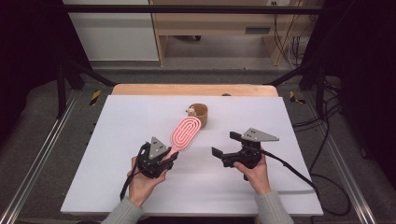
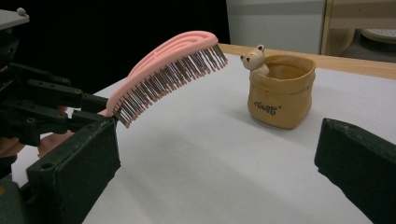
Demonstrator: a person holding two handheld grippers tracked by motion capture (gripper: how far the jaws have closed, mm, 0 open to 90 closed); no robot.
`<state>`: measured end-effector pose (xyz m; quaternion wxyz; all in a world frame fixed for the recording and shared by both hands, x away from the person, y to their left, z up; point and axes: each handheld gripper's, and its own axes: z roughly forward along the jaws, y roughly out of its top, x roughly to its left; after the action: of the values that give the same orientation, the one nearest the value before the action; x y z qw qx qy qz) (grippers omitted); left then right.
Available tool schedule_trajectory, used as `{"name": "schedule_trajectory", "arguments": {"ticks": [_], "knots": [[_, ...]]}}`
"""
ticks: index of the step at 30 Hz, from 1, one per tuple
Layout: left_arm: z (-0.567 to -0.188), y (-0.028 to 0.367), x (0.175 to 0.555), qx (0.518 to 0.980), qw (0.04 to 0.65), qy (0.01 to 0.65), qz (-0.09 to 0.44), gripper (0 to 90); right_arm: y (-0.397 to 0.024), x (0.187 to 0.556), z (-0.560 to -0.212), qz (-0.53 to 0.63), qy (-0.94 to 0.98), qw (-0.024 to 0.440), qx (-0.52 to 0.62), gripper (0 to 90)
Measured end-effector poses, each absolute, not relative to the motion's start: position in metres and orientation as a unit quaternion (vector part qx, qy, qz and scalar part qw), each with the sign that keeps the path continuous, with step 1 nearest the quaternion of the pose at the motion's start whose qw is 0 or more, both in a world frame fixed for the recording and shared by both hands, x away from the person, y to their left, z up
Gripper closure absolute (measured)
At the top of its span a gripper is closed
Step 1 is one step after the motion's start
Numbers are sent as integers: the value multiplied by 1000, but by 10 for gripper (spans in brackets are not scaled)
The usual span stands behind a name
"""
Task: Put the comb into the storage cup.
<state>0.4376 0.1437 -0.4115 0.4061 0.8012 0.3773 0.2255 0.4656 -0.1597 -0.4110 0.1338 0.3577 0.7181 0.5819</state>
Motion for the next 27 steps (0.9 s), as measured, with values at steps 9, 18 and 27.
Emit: {"name": "schedule_trajectory", "arguments": {"ticks": [9,18,27], "knots": [[-412,138,439,790,418,387,226,692,-153,468,-408,583,716,131,359,4],[-417,134,435,781,433,389,224,692,-146,471,-404,587,712,127,363,4],[-425,131,431,772,442,397,225,692,-135,474,-405,583,717,119,363,5]]}}
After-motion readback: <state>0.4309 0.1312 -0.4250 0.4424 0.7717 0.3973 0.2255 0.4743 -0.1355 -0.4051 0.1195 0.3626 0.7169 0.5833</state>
